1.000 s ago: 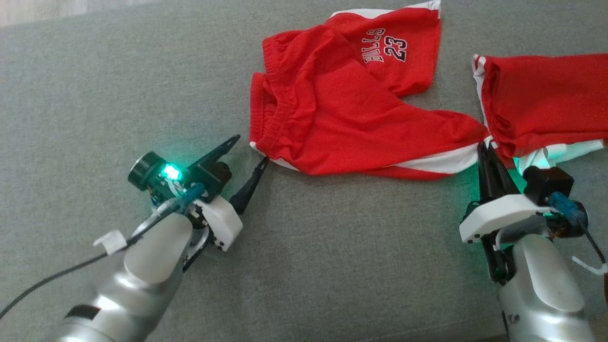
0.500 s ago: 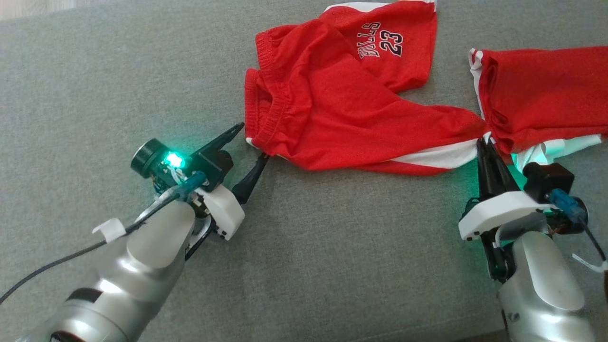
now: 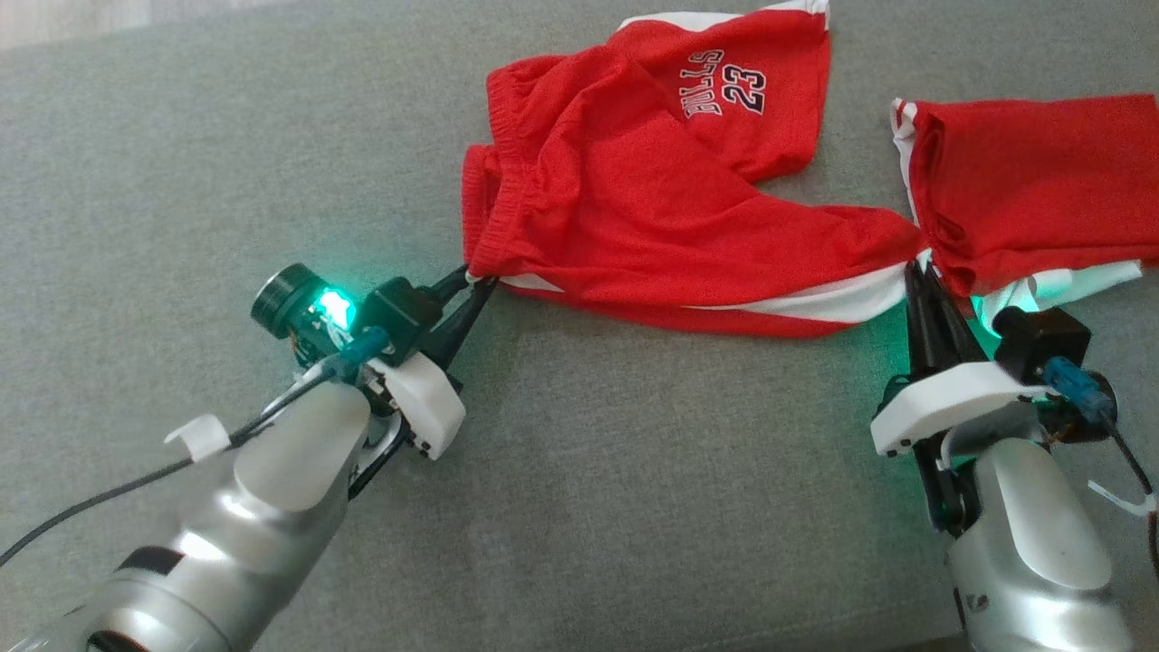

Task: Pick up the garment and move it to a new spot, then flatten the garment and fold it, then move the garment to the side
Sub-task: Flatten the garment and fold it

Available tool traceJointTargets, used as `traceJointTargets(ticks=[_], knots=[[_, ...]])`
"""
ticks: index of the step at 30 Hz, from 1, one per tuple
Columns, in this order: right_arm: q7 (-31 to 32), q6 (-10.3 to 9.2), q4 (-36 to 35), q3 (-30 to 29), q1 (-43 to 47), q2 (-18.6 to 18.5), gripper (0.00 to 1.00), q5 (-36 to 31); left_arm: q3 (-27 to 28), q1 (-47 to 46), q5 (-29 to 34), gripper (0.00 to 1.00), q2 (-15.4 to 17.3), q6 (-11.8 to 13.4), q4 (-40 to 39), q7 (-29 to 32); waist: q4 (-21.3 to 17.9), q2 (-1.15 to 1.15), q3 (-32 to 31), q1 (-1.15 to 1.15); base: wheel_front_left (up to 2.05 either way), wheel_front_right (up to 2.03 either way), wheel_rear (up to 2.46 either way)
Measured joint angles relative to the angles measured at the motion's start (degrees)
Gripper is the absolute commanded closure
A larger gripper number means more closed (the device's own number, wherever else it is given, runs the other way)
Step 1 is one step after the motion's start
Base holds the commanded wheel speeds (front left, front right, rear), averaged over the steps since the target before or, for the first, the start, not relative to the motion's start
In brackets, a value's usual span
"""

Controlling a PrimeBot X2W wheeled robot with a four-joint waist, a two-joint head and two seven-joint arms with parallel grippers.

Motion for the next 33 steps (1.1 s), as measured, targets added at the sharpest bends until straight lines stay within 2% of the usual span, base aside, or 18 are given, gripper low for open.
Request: traceJointTargets(ticks=[5, 9, 14, 21, 27, 33], knots=[[-0.7, 0.00, -2.1, 1.4, -0.9, 0.0, 1.00, -0.2, 0.0, 0.2, -2.5, 1.00, 1.1, 0.0, -1.9, 0.0, 0.7, 0.00, -1.7, 0.00, 0.00, 0.00, 0.00], [-1.2, 0.00, -6.1, 2.6, -3.2, -0.2, 1.00, -0.5, 0.5, 0.5, -4.5, 1.00, 3.4, 0.0, -4.2, 0.0, 1.2, 0.00, -3.7, 0.00, 0.00, 0.00, 0.00], [0.5, 0.00, -11.6, 5.5, -7.2, -3.6, 1.00, 0.6, 1.4, 0.0, -8.2, 1.00, 6.4, 0.0, -8.2, 0.5, 1.9, 0.00, -6.8, 0.00, 0.00, 0.00, 0.00], [5.1, 0.00, -18.2, 10.2, -12.8, -8.1, 1.00, 3.3, 6.0, -3.4, -13.9, 1.00, 11.3, 0.1, -16.2, 5.3, 2.7, 0.00, -12.5, -0.01, 0.00, 0.00, 0.00], [8.8, 0.00, -23.2, 11.6, -13.2, -9.3, 1.00, 5.5, 8.3, -2.1, -18.5, 1.00, 15.0, 2.8, -25.8, 11.5, 3.4, 0.00, -17.9, -0.02, 0.00, 0.00, 0.00], [12.9, 0.00, -29.8, 10.7, -11.7, -9.6, 1.00, 6.0, 9.6, 2.3, -21.4, 1.00, 20.3, 6.9, -38.1, 17.1, 4.7, 0.00, -20.7, -0.02, 0.00, 0.00, 0.00]])
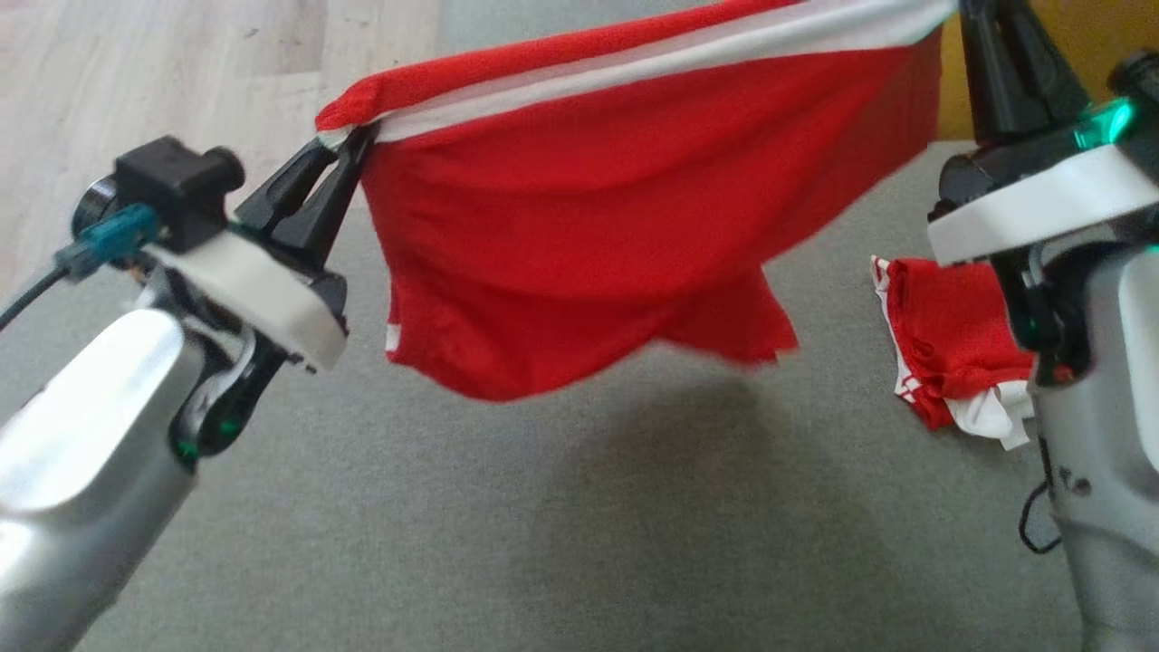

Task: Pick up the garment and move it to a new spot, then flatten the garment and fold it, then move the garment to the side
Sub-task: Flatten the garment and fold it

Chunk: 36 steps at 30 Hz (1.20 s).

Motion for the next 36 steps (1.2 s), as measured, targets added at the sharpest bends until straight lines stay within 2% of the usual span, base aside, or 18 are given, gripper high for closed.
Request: traceJointTargets(ticks=[5, 9, 15, 18, 23, 27, 28, 32, 36], knots=[[5.3, 0.00, -5.1, -1.1, 4.1, 0.7, 1.00, 0.2, 1.7, 3.4, -1.8, 1.00, 4.2, 4.2, -9.3, 2.6, 0.8, 0.00, 0.2, 0.01, 0.00, 0.00, 0.00], [8.8, 0.00, -6.5, -1.4, 5.0, 0.8, 1.00, 0.1, 2.5, 5.2, -3.0, 1.00, 6.0, 6.0, -13.5, 4.4, 0.9, 0.00, 1.5, 0.01, 0.00, 0.00, 0.00], [11.5, 0.00, -2.8, -0.5, 1.1, 0.9, 1.00, 0.2, 2.8, 3.5, -3.5, 1.00, 6.4, 5.9, -13.3, 6.7, 0.7, 0.00, 5.3, 0.01, 0.00, 0.00, 0.00], [11.7, 0.00, 3.4, 0.9, -8.4, 0.5, 1.00, 0.2, 3.1, -3.3, -3.0, 1.00, 5.8, 3.5, -8.9, 7.9, 0.5, 0.00, 9.3, 0.03, 0.00, 0.00, 0.00], [4.7, 0.01, 17.1, 1.9, -32.3, 0.9, 1.00, -1.5, 6.8, -23.7, 1.4, 1.00, 1.0, 0.1, 4.5, 4.4, 0.0, 0.00, 17.3, 0.05, 0.00, 0.00, 0.00], [-3.0, 0.01, 28.3, -2.4, -45.7, 3.5, 1.00, -5.1, 8.9, -37.4, 3.8, 1.00, -3.8, -2.5, 15.3, -1.5, -0.5, 0.00, 23.5, 0.05, 0.00, 0.00, 0.00], [-6.1, 0.01, 34.0, -4.9, -48.5, 5.1, 1.00, -6.8, 9.2, -40.6, 4.6, 1.00, -6.0, -3.0, 20.0, -4.4, -0.6, 0.00, 26.1, 0.05, 0.00, 0.00, 0.00], [-9.4, 0.01, 44.8, -6.7, -48.4, 7.1, 1.00, -8.5, 8.6, -40.6, 4.6, 1.00, -9.9, -5.0, 28.8, -8.3, -0.6, -0.01, 29.5, 0.06, 0.00, 0.00, 0.00], [-10.4, 0.01, 53.5, -6.8, -46.0, 7.4, 1.00, -9.3, 6.2, -37.3, 3.5, 1.00, -12.9, -6.5, 34.2, -11.0, 0.6, 0.00, 30.3, 0.02, 0.00, 0.00, 0.00]])
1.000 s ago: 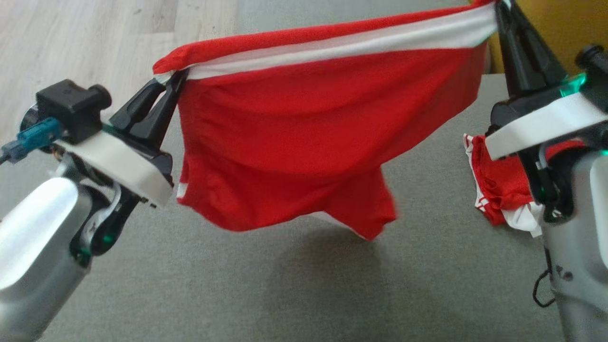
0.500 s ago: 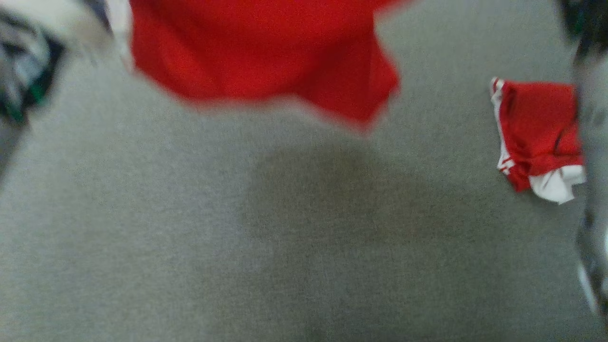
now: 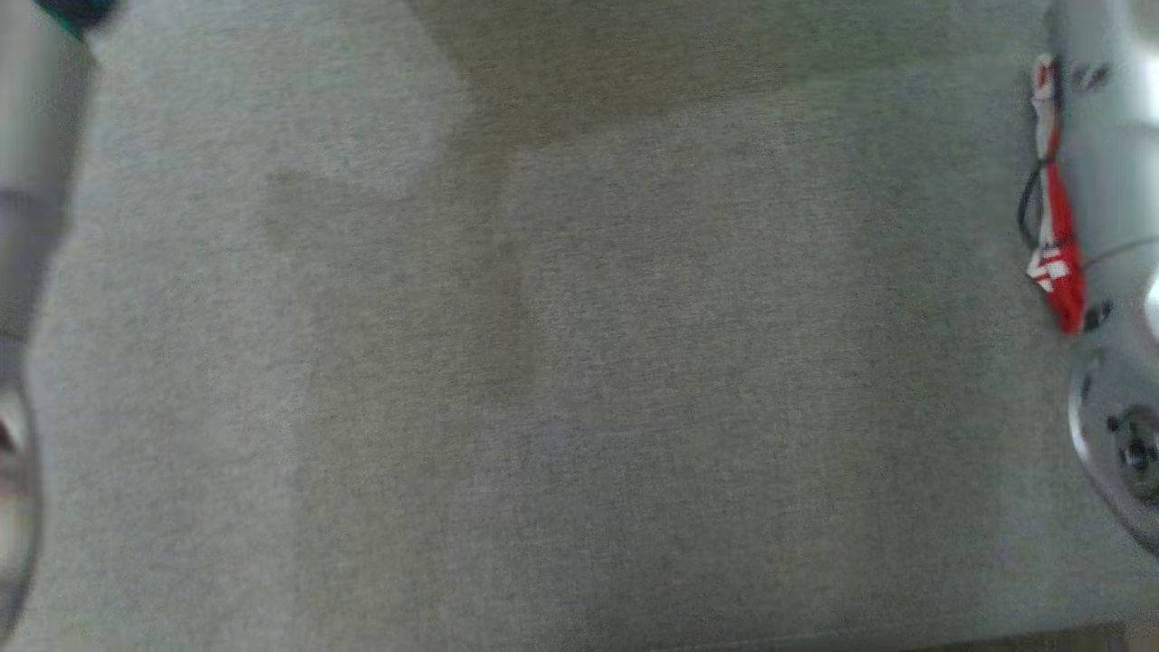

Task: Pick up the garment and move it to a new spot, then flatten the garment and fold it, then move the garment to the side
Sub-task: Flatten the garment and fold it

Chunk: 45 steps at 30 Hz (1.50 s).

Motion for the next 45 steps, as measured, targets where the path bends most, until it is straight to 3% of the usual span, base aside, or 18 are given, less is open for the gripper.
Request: traceJointTargets(ticks=[5, 9, 16, 20, 26, 32, 38, 45], knots=[[1.6, 0.00, 9.3, 2.8, 4.7, -0.3, 1.00, -0.7, -5.8, 7.3, -0.7, 1.00, -1.8, -0.5, 3.5, -1.9, 2.1, 0.00, -0.3, 0.00, 0.00, 0.00, 0.00], [4.7, 0.00, 14.3, 6.0, 8.2, -1.3, 1.00, 0.4, -12.5, 13.8, -2.4, 1.00, -1.5, -0.5, 2.0, -2.4, 3.2, 0.00, -1.8, -0.01, 0.00, 0.00, 0.00], [11.2, 0.00, 16.2, 16.1, 11.4, -3.2, 1.00, 6.4, -23.0, 20.5, -3.0, 1.00, 3.0, -0.5, -2.4, -2.5, 4.3, 0.00, -6.5, -0.01, 0.00, 0.00, 0.00], [14.9, 0.00, 15.7, 21.1, 14.2, -4.0, 1.00, 10.3, -26.0, 23.4, -2.9, 1.00, 4.2, -0.5, -3.3, -2.5, 4.5, 0.00, -9.1, -0.02, 0.00, 0.00, 0.00], [24.9, 0.00, 6.6, 32.9, 22.3, -7.9, 1.00, 23.4, -28.3, 28.7, -3.5, 1.00, 5.5, -0.5, -4.6, -2.9, 4.5, 0.00, -14.3, -0.02, 0.00, 0.00, 0.00], [35.5, 0.00, -8.4, 44.2, 31.3, -17.9, 1.00, 38.5, -30.0, 34.8, -4.2, 1.00, 6.2, 0.2, -7.3, -2.9, 4.1, 0.00, -20.0, -0.02, 0.00, 0.00, 0.00], [40.9, 0.00, -19.7, 49.4, 38.0, -26.2, 1.00, 49.1, -31.4, 41.7, -5.5, 1.00, 8.7, 3.5, -13.1, -2.7, 3.2, 0.01, -26.0, -0.02, 0.00, 0.00, 0.00], [43.7, 0.00, -28.4, 50.8, 44.3, -33.6, 1.00, 55.2, -32.3, 47.7, -6.1, 1.00, 12.6, 8.9, -25.0, -0.3, 2.3, 0.01, -30.3, -0.02, 0.00, 0.00, 0.00]])
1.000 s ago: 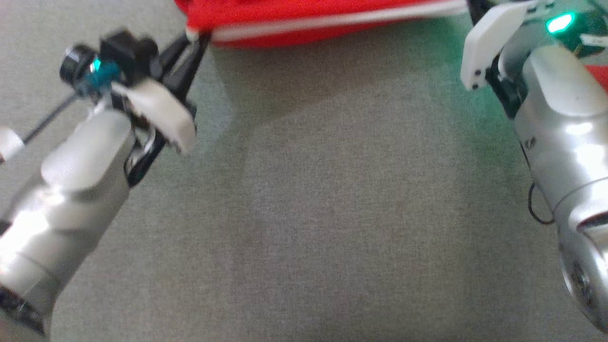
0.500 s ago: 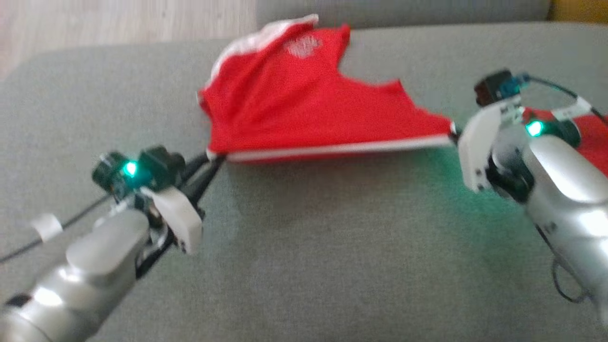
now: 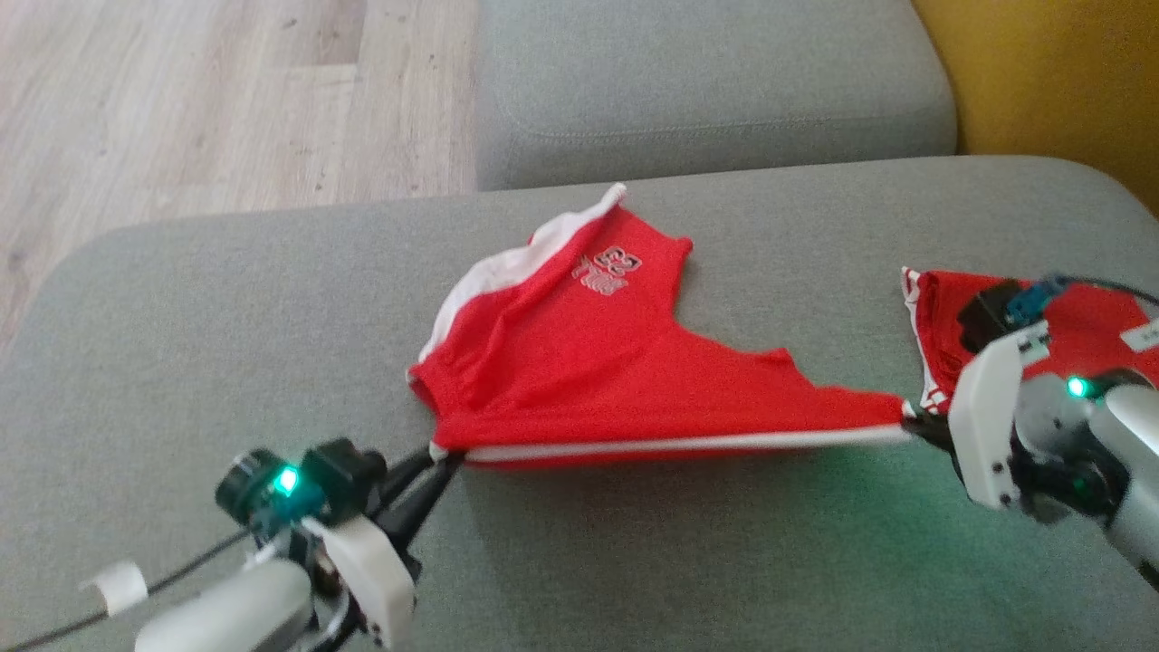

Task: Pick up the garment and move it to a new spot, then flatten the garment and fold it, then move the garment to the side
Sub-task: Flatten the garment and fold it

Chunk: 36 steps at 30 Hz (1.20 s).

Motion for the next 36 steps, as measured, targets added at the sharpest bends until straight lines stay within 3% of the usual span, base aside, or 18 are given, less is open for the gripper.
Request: traceJointTargets(ticks=[6, 11, 16, 26, 36], knots=[[0.6, 0.00, -5.3, -0.6, 3.5, -3.4, 1.00, 1.0, -1.0, 4.4, -0.4, 1.00, 3.7, 5.1, -10.3, 2.5, 0.0, 0.00, -0.8, 0.01, 0.00, 0.00, 0.00], [-2.1, 0.00, -7.1, -3.3, 3.1, -3.7, 1.00, -0.5, -0.7, 4.5, -0.4, 1.00, 5.2, 7.4, -14.2, 3.1, 0.5, 0.00, -0.7, 0.01, 0.00, 0.00, 0.00], [-5.3, 0.00, -7.1, -5.2, 1.8, -2.2, 1.00, -3.3, 0.8, 3.9, -0.9, 1.00, 5.4, 8.3, -14.7, 3.1, 1.2, 0.00, 0.1, 0.01, 0.00, 0.00, 0.00], [-9.6, 0.00, -4.0, -7.4, -8.6, 1.2, 1.00, -10.4, 2.9, -1.7, -1.5, 1.00, 4.6, 7.3, -12.3, 3.5, 3.0, 0.00, 5.1, 0.02, 0.00, 0.00, 0.00], [-11.2, 0.00, 5.1, -6.3, -21.0, 5.3, 1.00, -16.6, 4.6, -10.0, -1.4, 1.00, -1.3, 3.7, -4.9, 3.0, 7.9, 0.00, 13.6, 0.03, 0.00, 0.00, 0.00]])
